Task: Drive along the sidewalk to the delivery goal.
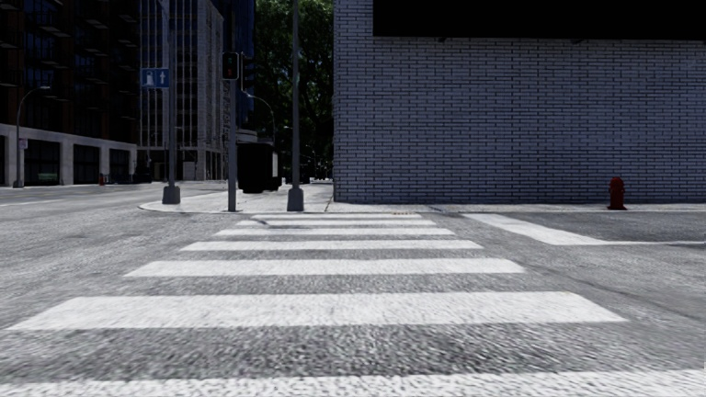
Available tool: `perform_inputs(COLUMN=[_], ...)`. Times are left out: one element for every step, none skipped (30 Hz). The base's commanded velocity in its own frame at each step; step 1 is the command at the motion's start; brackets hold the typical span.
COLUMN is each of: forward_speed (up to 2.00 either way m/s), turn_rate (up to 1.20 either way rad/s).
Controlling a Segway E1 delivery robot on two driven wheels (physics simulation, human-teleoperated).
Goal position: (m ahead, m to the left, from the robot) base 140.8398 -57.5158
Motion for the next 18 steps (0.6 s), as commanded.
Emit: perform_inputs(forward_speed=[2.00,2.00,2.00,1.83,1.60,1.39,1.28,1.28,1.23,1.21,1.21,1.21,1.21,1.21,1.21,1.21,1.21,1.21], turn_rate=[0.00,0.00,0.00,0.00,0.00,0.00,0.00,0.00,0.00,0.00,0.00,0.00,0.00,0.00,0.00,0.00,0.00,0.00])
